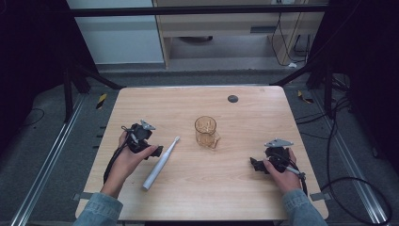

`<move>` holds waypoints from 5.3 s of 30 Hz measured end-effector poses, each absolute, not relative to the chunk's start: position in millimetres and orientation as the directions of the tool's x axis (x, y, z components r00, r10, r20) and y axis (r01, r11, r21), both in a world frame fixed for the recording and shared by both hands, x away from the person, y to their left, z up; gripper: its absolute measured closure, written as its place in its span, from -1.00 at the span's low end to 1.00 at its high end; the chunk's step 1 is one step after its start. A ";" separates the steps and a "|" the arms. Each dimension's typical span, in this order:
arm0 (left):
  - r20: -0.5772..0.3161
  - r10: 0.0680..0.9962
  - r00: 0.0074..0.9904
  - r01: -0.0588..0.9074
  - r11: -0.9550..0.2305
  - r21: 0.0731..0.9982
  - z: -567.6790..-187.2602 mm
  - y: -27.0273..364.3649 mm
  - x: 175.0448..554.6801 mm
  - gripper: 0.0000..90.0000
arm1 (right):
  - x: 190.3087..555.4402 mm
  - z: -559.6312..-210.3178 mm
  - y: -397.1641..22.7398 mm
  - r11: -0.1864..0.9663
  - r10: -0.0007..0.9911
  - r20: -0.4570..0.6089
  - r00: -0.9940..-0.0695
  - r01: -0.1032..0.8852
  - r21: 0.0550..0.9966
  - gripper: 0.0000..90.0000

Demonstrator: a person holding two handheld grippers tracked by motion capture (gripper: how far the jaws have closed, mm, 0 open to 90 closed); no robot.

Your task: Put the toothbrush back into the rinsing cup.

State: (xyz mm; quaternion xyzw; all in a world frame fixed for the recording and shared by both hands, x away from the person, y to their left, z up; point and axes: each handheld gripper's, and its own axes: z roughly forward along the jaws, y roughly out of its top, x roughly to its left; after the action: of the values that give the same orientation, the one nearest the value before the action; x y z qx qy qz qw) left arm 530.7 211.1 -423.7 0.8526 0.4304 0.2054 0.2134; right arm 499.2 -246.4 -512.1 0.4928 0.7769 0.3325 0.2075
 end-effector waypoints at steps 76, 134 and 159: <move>0.034 0.748 0.663 0.705 -0.639 0.308 -462.9 171.3 550.1 0.32 | 499.0 -511.9 -246.3 0.290 0.904 0.010 -0.427 0.630 0.720 -0.99; 0.071 0.781 0.620 0.578 -0.516 0.632 -383.1 212.4 520.6 0.52 | 499.2 -512.1 -246.4 0.294 0.903 0.005 -0.429 0.627 0.721 -0.99; 0.047 0.794 0.606 0.522 -0.443 0.729 -352.3 213.5 532.6 0.52 | 499.2 -512.1 -246.3 0.292 0.904 0.006 -0.428 0.628 0.721 -0.99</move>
State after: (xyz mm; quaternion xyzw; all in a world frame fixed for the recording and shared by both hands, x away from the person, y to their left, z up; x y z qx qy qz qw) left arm 532.6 213.5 -352.3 0.8265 0.3981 0.1957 0.3467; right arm 499.2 -246.3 -512.1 0.4931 0.7767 0.3327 0.2074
